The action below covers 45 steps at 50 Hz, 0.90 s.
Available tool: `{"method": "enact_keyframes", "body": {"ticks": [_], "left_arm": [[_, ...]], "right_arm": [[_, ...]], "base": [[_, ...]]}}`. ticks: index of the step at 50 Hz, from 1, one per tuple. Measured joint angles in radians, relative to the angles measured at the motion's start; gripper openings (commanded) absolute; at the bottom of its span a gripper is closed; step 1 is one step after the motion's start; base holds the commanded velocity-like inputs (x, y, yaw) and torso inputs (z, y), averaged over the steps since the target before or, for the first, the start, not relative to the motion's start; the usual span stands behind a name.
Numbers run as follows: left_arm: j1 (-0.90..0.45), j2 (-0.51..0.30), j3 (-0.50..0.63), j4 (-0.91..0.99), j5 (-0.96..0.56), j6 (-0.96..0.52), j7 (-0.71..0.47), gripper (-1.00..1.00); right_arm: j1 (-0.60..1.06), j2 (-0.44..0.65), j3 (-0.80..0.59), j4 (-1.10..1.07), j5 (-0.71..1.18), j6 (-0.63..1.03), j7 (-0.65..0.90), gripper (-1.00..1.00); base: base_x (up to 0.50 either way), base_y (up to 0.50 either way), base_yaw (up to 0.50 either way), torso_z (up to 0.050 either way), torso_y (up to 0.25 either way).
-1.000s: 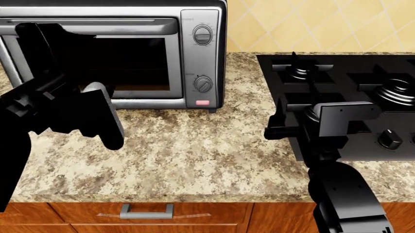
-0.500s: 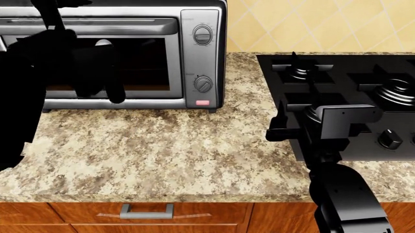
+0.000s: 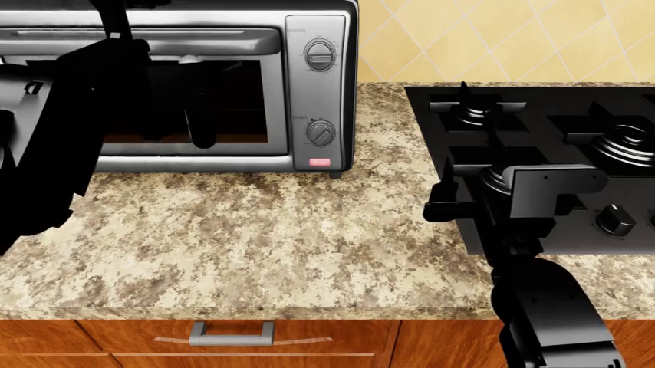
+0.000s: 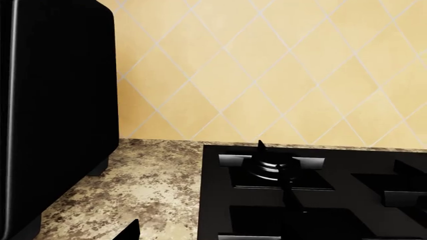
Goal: Open the toaster oven door.
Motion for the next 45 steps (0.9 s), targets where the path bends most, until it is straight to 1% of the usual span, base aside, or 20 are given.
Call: {"method": "enact_keyframes", "body": {"ticks": [2,3,14,21,32,45], "left_arm": [[-0.002,0.005,0.004,-0.013,0.001,0.008,-0.003,1.00],[-0.003,0.006,0.005,-0.019,0.001,0.011,-0.005,-1.00],[-0.003,0.007,0.011,-0.030,0.015,0.035,-0.018,-1.00],[0.012,-0.015,0.005,0.006,0.038,0.041,-0.018,-1.00],[0.060,-0.091,-0.010,0.139,0.052,0.029,-0.004,-1.00],[0.146,-0.197,-0.050,0.339,0.041,-0.026,0.020,-1.00]], "right_arm": [[0.000,0.001,0.000,-0.002,0.001,0.002,0.001,1.00],[0.001,0.002,0.000,-0.003,0.001,0.003,0.002,1.00],[-0.001,0.006,0.000,-0.014,0.007,0.010,0.008,1.00],[-0.005,0.010,0.002,-0.019,0.011,0.009,0.010,1.00],[-0.008,0.013,0.003,-0.027,0.017,0.008,0.014,1.00],[-0.010,0.018,0.004,-0.039,0.026,0.010,0.018,1.00]], "base": [[0.00,0.00,0.00,0.000,0.000],[0.00,0.00,0.00,0.000,0.000],[0.00,0.00,0.00,0.000,0.000],[0.00,0.00,0.00,0.000,0.000],[0.00,0.00,0.00,0.000,0.000],[0.00,0.00,0.00,0.000,0.000]]}}
